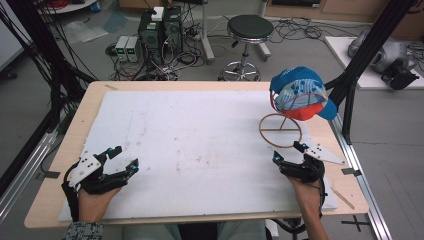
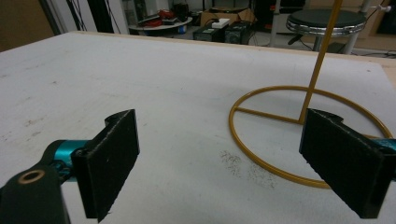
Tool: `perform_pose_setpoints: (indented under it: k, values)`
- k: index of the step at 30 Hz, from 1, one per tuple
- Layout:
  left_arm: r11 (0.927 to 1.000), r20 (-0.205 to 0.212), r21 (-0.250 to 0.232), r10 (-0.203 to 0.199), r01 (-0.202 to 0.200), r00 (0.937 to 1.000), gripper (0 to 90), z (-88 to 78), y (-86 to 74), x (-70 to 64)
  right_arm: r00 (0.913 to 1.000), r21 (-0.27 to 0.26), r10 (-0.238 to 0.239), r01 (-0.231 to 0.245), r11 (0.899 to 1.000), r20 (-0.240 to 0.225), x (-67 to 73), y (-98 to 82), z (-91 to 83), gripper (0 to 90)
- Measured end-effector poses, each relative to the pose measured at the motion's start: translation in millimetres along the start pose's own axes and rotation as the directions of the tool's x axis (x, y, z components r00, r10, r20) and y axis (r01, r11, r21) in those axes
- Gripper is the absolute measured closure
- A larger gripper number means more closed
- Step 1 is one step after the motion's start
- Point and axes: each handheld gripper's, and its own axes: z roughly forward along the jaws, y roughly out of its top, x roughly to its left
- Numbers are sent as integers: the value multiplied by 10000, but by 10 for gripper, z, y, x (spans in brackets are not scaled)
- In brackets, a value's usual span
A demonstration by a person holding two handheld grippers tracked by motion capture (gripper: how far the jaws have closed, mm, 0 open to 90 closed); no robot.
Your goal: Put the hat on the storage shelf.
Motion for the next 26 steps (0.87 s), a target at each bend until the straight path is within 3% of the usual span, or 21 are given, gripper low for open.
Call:
perform_pose_setpoints:
  k: [14,26]
  values:
    - [9980,-187,549,330,-320,9993,200,97,-71,10,10000,61,43,-43,10000,11,-21,-17,-38,112]
    - [9973,-333,717,192,-168,9993,197,119,-107,60,10000,143,-87,88,9999,-28,-12,-24,-36,112]
